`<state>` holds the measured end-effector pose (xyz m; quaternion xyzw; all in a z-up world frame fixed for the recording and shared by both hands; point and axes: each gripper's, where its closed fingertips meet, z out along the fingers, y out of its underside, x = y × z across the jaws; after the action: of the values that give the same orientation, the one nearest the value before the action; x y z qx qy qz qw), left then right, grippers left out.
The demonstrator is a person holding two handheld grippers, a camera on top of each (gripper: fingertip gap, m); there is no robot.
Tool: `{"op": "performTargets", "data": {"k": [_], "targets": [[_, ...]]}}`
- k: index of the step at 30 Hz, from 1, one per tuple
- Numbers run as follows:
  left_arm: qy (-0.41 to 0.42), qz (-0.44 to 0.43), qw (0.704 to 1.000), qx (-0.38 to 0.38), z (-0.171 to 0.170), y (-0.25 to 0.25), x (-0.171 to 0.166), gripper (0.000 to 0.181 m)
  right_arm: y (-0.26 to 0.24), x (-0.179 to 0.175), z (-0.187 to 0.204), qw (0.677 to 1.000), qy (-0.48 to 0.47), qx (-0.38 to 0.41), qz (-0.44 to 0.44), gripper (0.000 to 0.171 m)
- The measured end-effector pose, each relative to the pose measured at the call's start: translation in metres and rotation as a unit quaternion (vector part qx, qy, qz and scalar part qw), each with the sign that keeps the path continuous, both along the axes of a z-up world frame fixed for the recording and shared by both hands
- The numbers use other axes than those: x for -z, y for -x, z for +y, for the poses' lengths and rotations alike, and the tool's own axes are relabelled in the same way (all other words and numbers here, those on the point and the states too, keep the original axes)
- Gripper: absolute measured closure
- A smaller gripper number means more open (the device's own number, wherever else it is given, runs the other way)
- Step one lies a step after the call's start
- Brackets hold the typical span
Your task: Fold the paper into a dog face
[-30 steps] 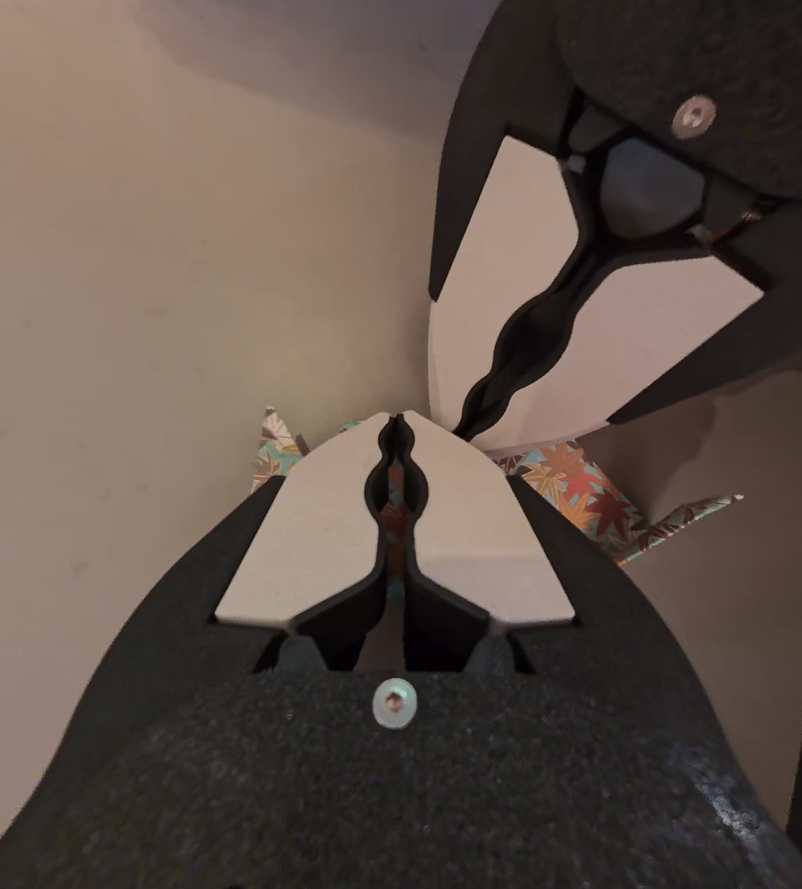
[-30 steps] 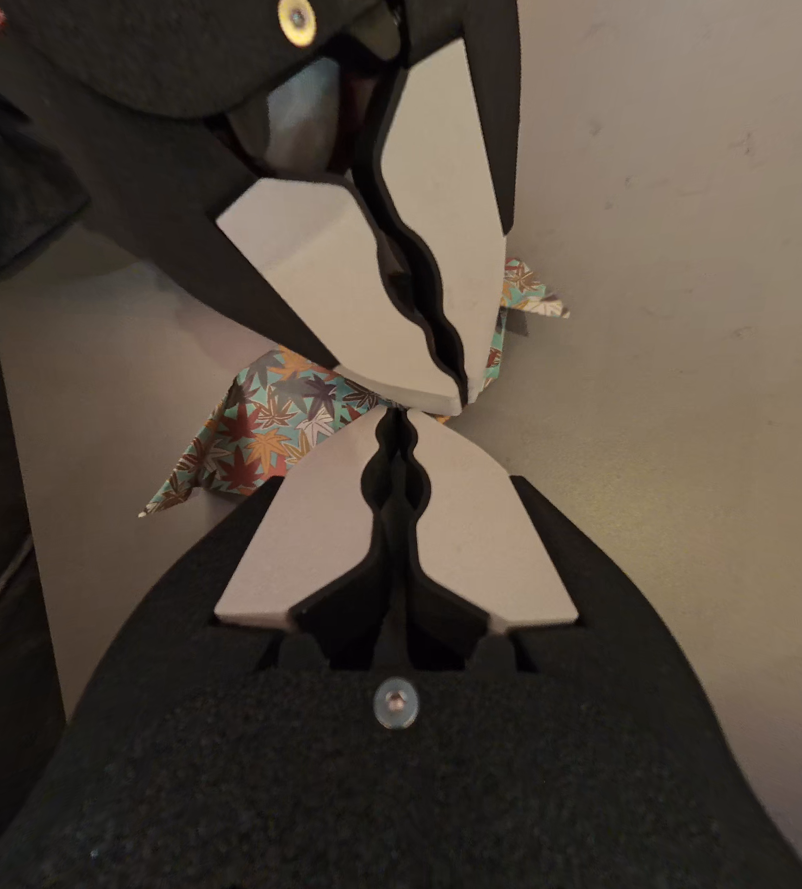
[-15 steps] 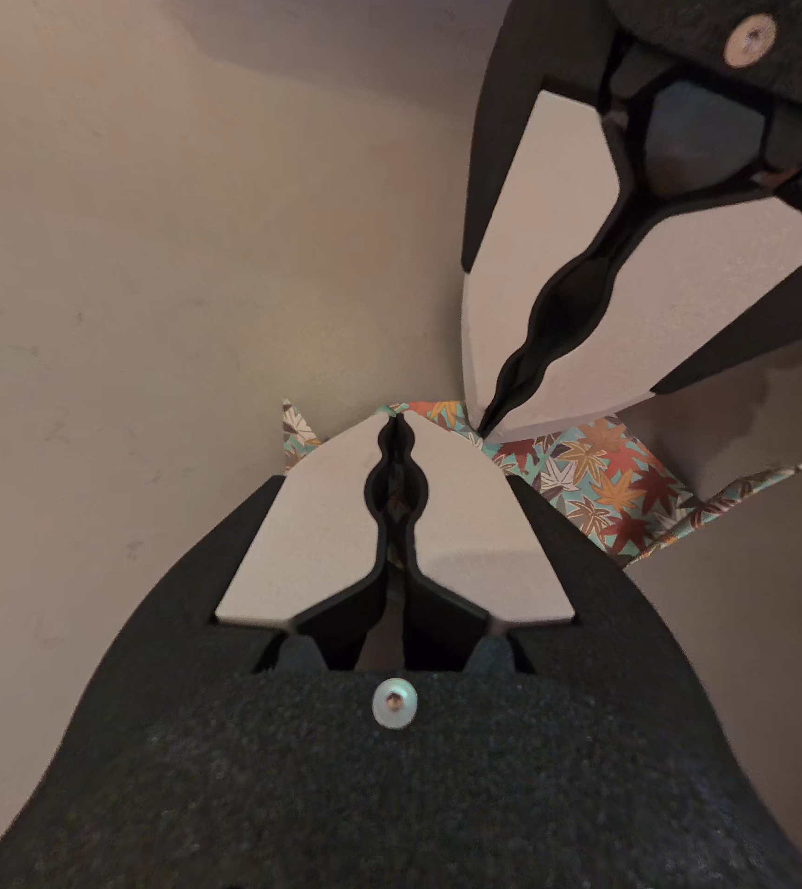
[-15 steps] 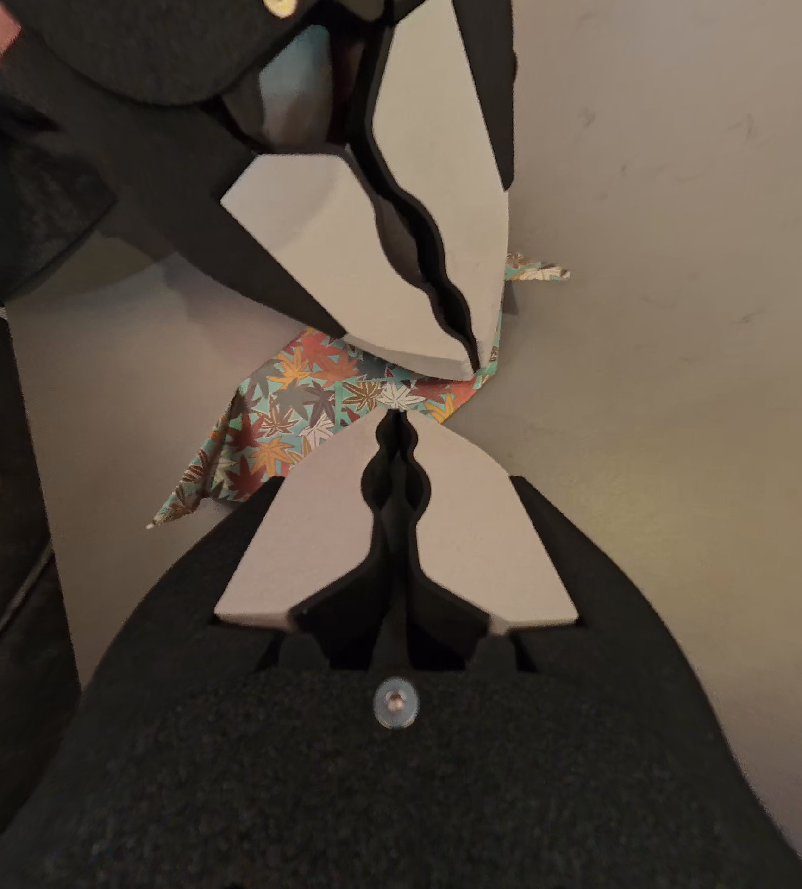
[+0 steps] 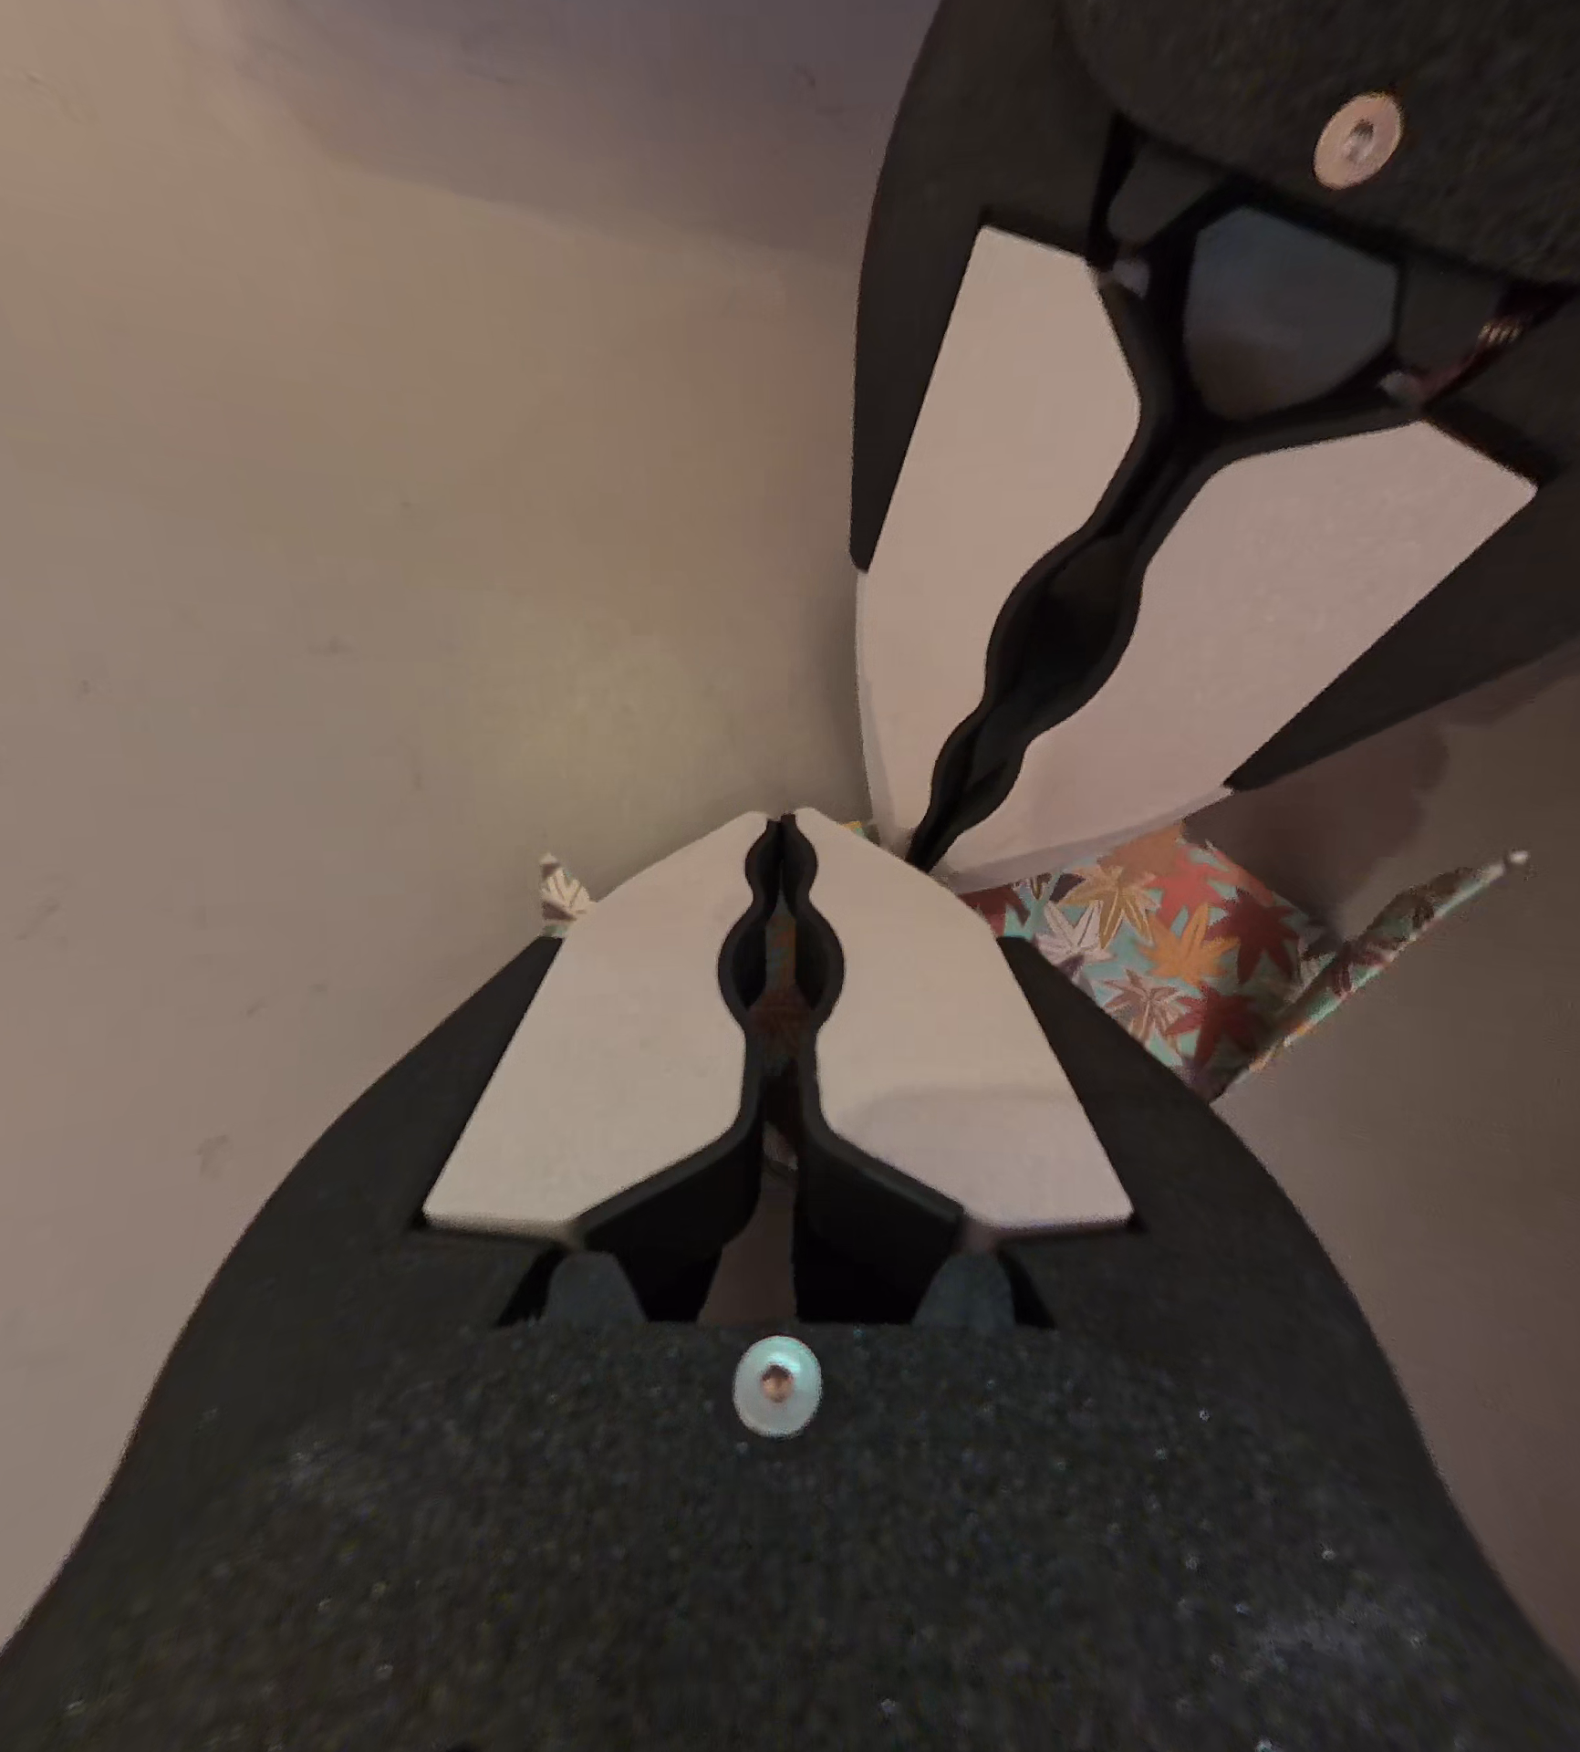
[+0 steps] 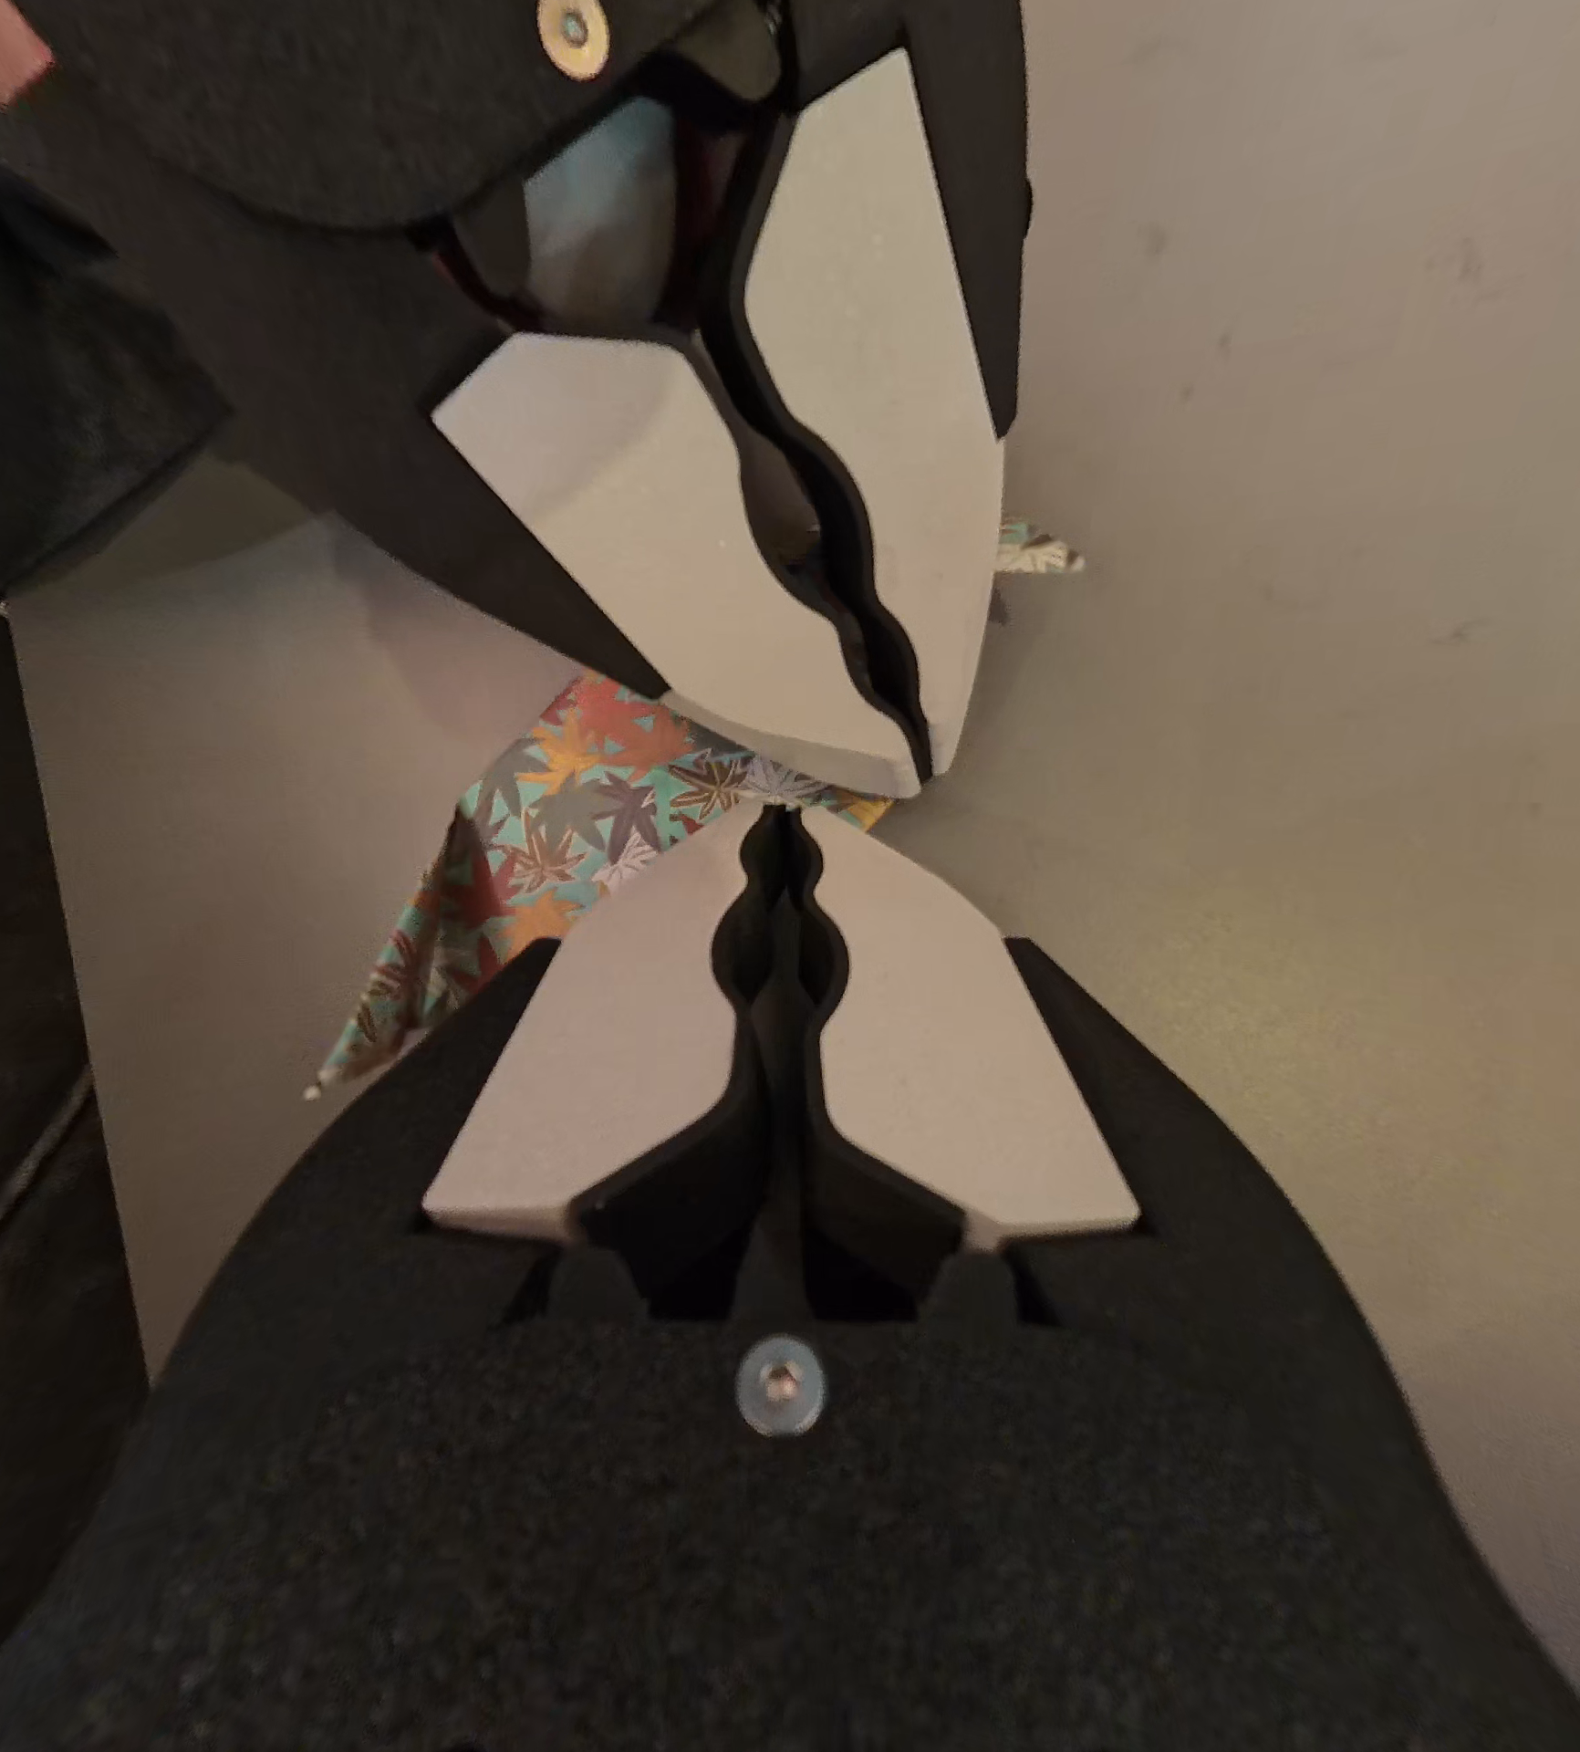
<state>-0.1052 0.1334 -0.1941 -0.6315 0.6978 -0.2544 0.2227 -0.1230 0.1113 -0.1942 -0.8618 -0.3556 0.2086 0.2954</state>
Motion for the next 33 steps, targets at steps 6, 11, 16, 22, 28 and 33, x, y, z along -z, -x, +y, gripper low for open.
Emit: {"op": "performTargets", "data": {"k": [6, 11, 16, 22, 28, 33], "targets": [[0.007, -0.009, 1.0, 0.005, 0.001, 0.005, 0.0, 0.181, 0.0, 0.0, 0.0, 1.0, 0.006, -0.004, 0.003, 0.171], [0.01, -0.019, 1.0, 0.002, 0.001, 0.008, 0.0, 0.181, -0.003, -0.021, 0.012, 0.999, -0.016, 0.012, 0.031, 0.171], [0.009, -0.026, 1.0, 0.0, 0.001, 0.008, 0.0, 0.181, -0.007, -0.008, 0.017, 0.999, -0.008, 0.01, -0.032, 0.171], [-0.003, -0.028, 1.0, 0.0, 0.001, 0.008, 0.0, 0.181, -0.006, 0.001, 0.014, 0.996, -0.033, 0.015, -0.087, 0.171], [-0.016, -0.031, 0.999, 0.001, 0.001, 0.008, 0.0, 0.181, -0.008, 0.002, 0.012, 0.994, -0.038, 0.054, -0.087, 0.171], [-0.021, -0.029, 0.999, 0.0, 0.001, 0.008, 0.001, 0.181, -0.012, 0.002, 0.006, 0.993, -0.027, 0.072, -0.084, 0.171]]}}
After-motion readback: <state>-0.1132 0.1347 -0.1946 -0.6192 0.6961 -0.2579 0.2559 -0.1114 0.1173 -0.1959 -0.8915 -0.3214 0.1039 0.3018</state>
